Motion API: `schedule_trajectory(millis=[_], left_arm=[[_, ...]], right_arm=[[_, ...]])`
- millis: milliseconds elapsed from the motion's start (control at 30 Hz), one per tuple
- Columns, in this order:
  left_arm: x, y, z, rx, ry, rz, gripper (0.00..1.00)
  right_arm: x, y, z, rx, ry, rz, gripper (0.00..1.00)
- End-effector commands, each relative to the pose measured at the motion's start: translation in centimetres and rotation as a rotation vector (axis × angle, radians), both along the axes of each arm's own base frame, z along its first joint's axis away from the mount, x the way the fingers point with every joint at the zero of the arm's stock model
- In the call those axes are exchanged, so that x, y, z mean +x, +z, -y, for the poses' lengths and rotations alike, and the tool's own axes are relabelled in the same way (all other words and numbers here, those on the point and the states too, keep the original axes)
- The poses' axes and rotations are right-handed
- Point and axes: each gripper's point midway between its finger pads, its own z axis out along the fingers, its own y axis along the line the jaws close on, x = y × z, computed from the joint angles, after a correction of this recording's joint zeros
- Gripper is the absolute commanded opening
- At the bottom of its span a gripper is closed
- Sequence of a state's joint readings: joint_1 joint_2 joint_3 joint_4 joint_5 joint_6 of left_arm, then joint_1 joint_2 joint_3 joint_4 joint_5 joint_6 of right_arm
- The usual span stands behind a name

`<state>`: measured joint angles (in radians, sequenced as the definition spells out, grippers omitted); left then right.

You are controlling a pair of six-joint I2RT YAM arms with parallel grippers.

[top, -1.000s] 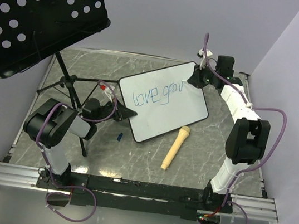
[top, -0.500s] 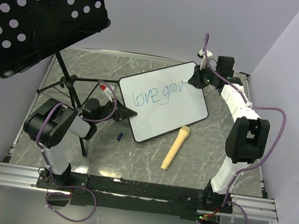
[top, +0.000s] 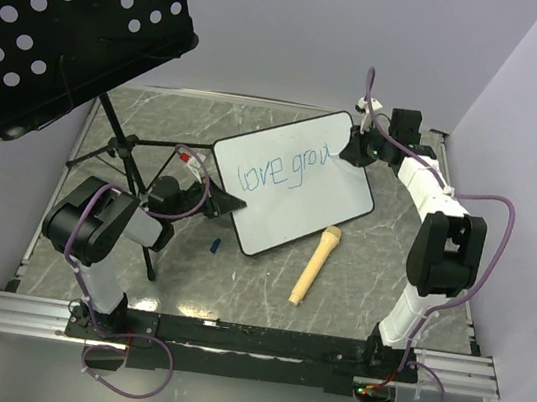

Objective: Write a sentence on the whiteboard

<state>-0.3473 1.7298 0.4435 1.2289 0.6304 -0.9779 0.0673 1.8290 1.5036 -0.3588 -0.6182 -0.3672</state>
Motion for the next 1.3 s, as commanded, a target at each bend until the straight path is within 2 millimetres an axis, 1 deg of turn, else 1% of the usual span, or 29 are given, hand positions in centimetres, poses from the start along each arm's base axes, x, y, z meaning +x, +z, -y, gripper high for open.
schedule_trajectory(millis=[0,233,367,467,667,867,1133,1167,1267], left_arm=[[-0.4,5.6,0.8,-0.044,-0.073,0.324,0.01],[-0.4,5.7,0.8,-0.042,-0.072,0.327,0.01],[-0.4,5.6,0.8,-0.042,-0.074,0.327,0.01],[-0.5,5.6,0.8,-0.043,-0.074,0.328,0.01],[-0.4,5.7,0.8,-0.046,-0.074,0.329,0.01],[-0.6,5.6,0.8,-0.044,-0.076,0.329,0.01],[-0.6,5.4,0.8,-0.042,-0.077,0.324,0.01],[-0.7,5.5,0.8,-0.043,-0.08,0.325,0.01],[-0.7,5.5,0.8,-0.045,-0.08,0.325,0.01]], right_arm=[[-0.9,1.3,0.4,-0.013,0.012,0.045,0.0],[-1.3,1.1,0.7,-0.022,0.01,0.043,0.0],[-1.2,1.0,1.0,-0.027,0.001,0.041,0.0],[-1.3,1.4,0.9,-0.022,0.003,0.048,0.0],[-1.2,1.4,1.0,-0.024,-0.003,0.048,0.0],[-0.1,1.6,1.2,-0.026,-0.017,0.052,0.0],[1.7,2.6,1.3,-0.017,-0.034,0.066,0.0],[2.0,3.0,1.3,-0.018,-0.036,0.073,0.0],[2.5,2.7,1.4,-0.023,-0.046,0.064,0.0]])
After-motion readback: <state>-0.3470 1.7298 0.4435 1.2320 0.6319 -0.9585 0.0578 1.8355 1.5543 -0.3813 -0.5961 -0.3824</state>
